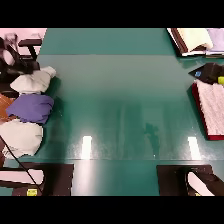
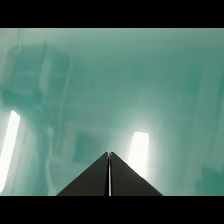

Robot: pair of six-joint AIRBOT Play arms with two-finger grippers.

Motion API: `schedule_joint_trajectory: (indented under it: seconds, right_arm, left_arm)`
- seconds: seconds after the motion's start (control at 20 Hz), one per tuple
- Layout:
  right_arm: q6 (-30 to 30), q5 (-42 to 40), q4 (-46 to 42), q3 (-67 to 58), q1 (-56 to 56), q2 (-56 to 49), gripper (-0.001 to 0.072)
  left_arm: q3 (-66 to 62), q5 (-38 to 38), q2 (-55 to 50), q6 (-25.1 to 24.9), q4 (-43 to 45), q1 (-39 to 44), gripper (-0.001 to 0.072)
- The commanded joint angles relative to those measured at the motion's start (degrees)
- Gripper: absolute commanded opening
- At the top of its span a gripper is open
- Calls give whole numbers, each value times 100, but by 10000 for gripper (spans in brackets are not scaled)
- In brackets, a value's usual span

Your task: Fold the shirts.

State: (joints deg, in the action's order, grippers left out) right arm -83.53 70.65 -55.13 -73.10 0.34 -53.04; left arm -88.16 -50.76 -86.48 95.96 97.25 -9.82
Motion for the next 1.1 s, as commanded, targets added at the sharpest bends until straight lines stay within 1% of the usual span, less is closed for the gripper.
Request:
schedule_joint_trajectory:
  seconds: [0.0, 0.1, 0.15, 0.3, 0.4, 0.5, 0.65, 0.75, 0.85, 0.9, 0.95, 1.0, 1.05]
  right_arm:
    - [2, -48, 7, -811, 7, 2, 16]
    - [2, -138, 7, -1318, 7, 2, 16]
    - [2, -164, 2, -1534, 7, 2, 16]
    - [2, -166, -2, -2061, 7, 2, 16]
    - [2, -149, 0, -2260, 7, 4, 15]
    - [2, -103, 9, -2367, 7, 4, 15]
    - [2, 85, 9, -2382, 7, 2, 16]
    - [2, 243, 9, -2382, 7, 4, 15]
    - [2, 332, 7, -2382, 7, 4, 16]
    - [2, 354, 7, -2382, 7, 4, 16]
    - [2, 369, 9, -2382, 4, 4, 15]
    - [2, 378, 7, -2382, 7, 4, 16]
    - [2, 398, 7, -2382, 4, 4, 16]
  left_arm:
    - [-953, -345, 778, -216, -61, 153, 24]
    - [-1458, -503, 1486, -772, -308, 468, 23]
    - [-1685, -625, 1790, -951, -367, 695, 23]
    - [-2092, -1014, 2509, -1097, -363, 1692, 23]
    - [-2100, -1130, 2671, -1097, -356, 2409, 23]
    - [-2094, -1456, 2573, -1069, -361, 3228, 22]
    - [-1985, -1770, 1996, -1032, -363, 4597, 23]
    - [-1888, -1779, 1425, -1045, -407, 5386, 24]
    - [-1849, -1668, 785, -1069, -780, 5917, 26]
    - [-1851, -1523, 487, -1169, -1080, 6074, 28]
    - [-1851, -1377, 271, -1335, -1377, 6129, 191]
    - [-1851, -1237, 125, -1397, -1611, 6137, 467]
    - [-1851, -1154, 59, -1394, -1552, 6098, 522]
